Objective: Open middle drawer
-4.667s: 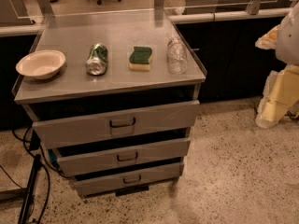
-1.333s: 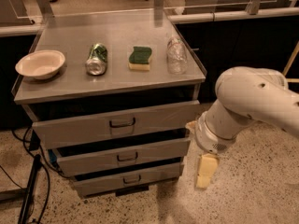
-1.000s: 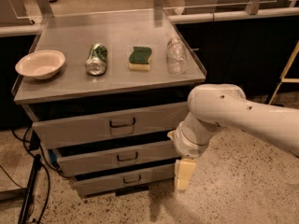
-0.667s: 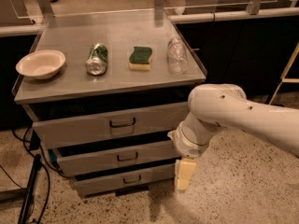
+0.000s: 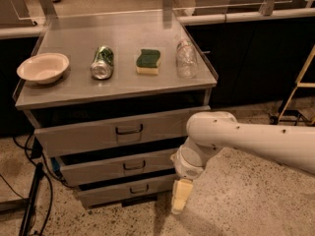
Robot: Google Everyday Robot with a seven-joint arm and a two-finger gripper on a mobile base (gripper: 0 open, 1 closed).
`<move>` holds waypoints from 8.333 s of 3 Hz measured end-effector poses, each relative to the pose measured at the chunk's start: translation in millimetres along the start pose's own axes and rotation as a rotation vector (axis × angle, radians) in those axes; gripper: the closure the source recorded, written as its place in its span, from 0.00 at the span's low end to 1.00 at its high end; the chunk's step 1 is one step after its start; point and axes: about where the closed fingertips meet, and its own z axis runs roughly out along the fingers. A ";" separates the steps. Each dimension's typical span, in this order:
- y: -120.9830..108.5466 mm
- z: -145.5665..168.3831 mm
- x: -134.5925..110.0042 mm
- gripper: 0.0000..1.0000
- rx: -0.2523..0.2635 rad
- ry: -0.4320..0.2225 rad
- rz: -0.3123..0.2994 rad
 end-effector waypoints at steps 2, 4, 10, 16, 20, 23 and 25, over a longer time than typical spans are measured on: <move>-13.5 34.4 5.8 0.00 -0.025 -0.028 0.048; -56.7 54.9 6.8 0.00 0.038 -0.049 0.106; -156.5 109.3 10.8 0.00 0.139 -0.098 0.181; -77.5 132.6 32.0 0.00 -0.022 -0.064 0.187; 11.5 142.0 73.3 0.00 -0.136 -0.038 0.264; 35.3 141.7 82.1 0.00 -0.173 -0.044 0.270; 69.3 142.3 93.3 0.00 -0.211 -0.054 0.300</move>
Offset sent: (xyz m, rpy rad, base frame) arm 0.0090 0.0042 -0.0277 0.0200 0.0278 -0.0336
